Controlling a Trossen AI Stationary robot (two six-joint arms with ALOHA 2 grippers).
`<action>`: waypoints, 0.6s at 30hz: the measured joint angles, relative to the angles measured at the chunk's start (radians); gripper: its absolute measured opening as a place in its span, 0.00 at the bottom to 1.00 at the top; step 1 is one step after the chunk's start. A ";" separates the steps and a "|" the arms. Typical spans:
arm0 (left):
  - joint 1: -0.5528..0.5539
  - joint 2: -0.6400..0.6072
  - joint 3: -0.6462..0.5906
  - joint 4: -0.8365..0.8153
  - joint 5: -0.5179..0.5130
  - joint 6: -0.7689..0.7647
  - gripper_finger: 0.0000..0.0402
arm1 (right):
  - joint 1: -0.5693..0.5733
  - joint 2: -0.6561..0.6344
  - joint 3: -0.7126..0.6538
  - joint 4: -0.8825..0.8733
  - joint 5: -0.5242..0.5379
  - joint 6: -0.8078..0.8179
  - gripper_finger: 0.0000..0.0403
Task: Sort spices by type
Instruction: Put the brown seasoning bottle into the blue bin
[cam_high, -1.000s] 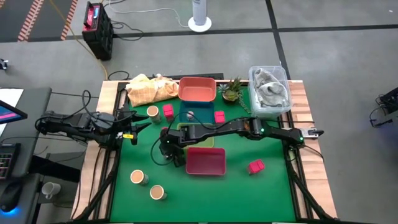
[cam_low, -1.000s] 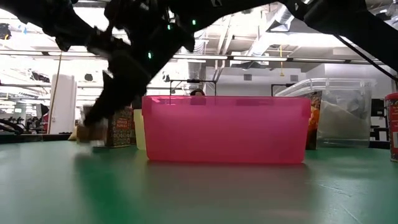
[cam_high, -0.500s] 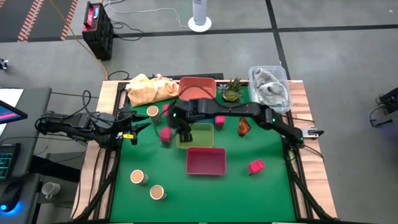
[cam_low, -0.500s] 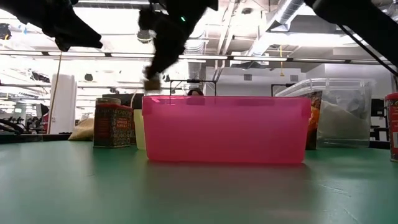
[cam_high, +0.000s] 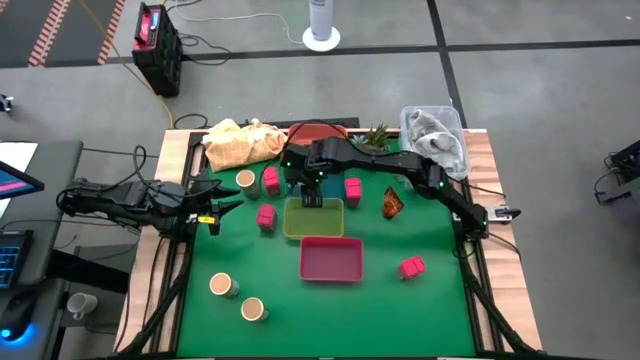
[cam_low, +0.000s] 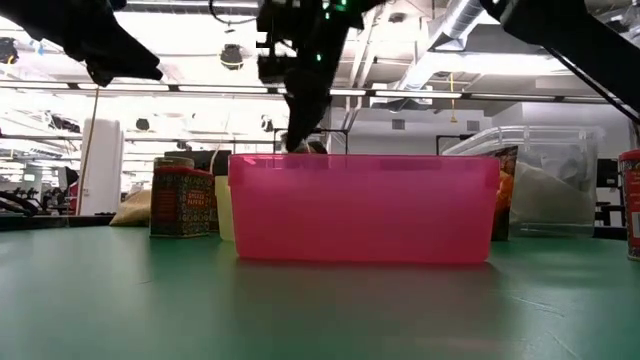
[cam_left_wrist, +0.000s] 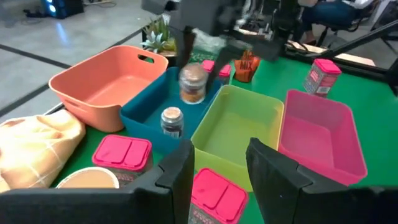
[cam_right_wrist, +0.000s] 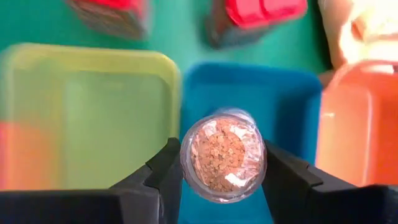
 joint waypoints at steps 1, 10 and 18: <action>0.000 0.000 -0.006 -0.004 0.000 -0.002 0.34 | -0.009 -0.001 -0.018 0.016 0.000 0.000 0.49; 0.000 0.000 -0.017 0.011 -0.009 -0.002 0.34 | -0.050 -0.227 -0.504 0.382 0.000 0.032 0.49; 0.000 0.000 -0.017 0.053 -0.037 -0.002 0.34 | -0.095 -0.378 -0.901 0.760 -0.002 0.091 0.49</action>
